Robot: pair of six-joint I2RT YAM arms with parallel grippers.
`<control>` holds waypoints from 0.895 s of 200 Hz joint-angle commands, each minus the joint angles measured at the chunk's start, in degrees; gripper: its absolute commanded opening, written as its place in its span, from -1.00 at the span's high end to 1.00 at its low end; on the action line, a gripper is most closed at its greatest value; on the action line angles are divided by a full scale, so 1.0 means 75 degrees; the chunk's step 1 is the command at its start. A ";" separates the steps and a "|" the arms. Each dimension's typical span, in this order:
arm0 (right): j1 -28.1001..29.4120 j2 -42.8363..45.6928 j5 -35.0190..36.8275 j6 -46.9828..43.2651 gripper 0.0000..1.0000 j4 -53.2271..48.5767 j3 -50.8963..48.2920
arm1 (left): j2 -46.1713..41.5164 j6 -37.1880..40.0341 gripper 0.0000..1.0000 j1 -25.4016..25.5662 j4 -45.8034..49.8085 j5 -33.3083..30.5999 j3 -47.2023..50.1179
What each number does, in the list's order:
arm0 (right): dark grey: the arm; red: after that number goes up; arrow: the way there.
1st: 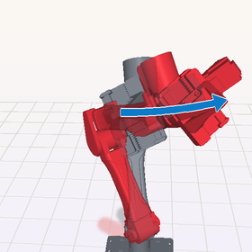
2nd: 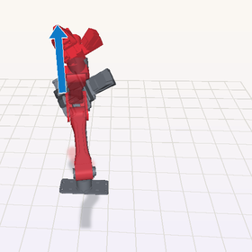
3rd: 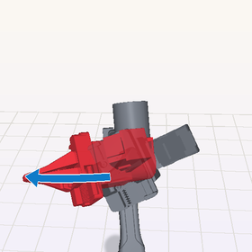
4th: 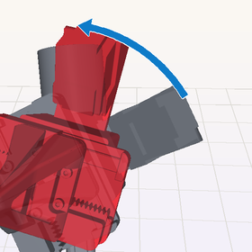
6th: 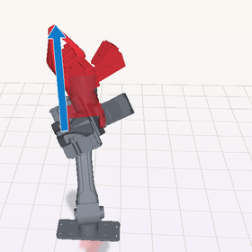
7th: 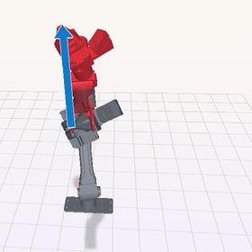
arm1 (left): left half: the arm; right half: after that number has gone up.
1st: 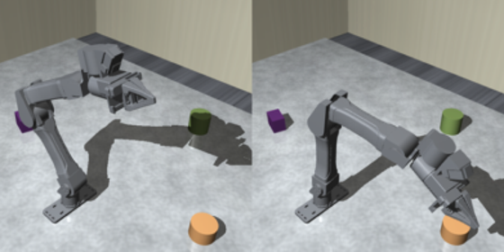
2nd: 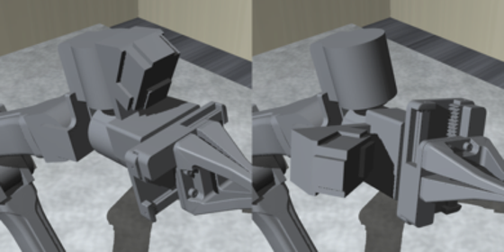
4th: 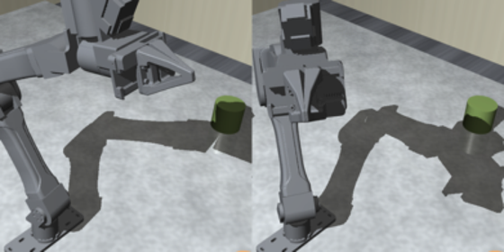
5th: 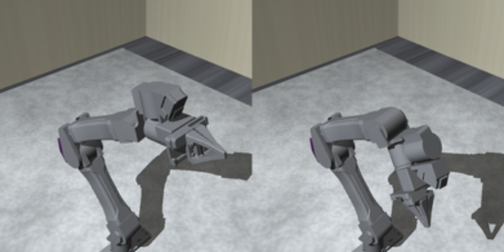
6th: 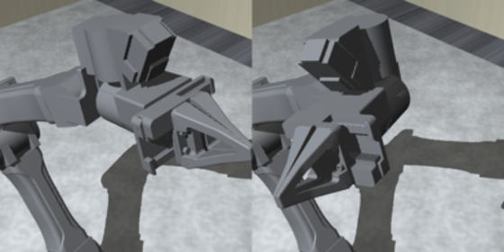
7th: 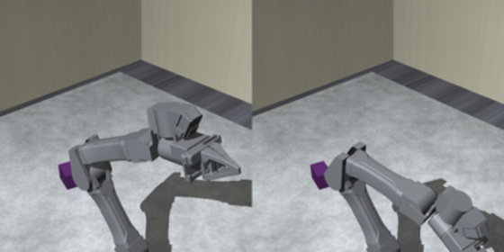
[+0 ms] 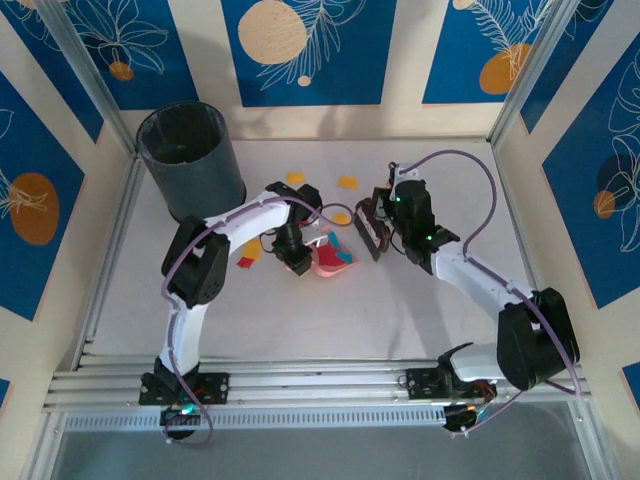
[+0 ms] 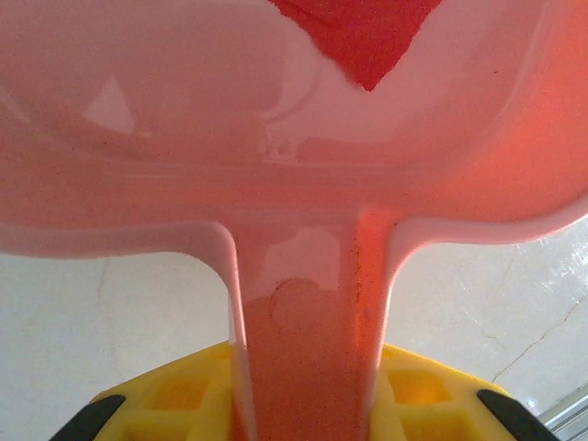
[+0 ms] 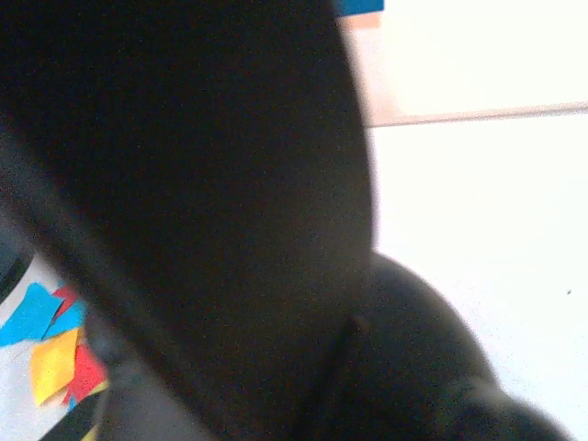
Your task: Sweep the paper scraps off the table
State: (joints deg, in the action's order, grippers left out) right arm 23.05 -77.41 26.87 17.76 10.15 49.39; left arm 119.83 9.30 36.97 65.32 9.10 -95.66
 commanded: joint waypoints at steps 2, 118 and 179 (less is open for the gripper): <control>-0.0185 -0.0406 -0.0116 -0.0406 1.00 0.0756 0.0596 | -0.0255 -0.0202 1.00 -0.0163 0.0174 -0.0174 0.0065; -0.0183 -0.2660 -0.0954 -0.1510 1.00 0.0620 0.2364 | -0.0147 -0.0238 1.00 -0.0451 0.0267 0.0013 -0.0210; 0.0067 -0.2898 -0.1244 -0.1870 1.00 0.0290 0.2439 | 0.0112 -0.0256 1.00 -0.0510 0.0384 0.0145 -0.0464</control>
State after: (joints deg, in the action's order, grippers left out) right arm 22.94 -98.08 19.88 5.76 13.65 66.37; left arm 119.68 7.81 33.98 65.65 8.93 -97.25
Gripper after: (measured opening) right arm 0.269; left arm 0.261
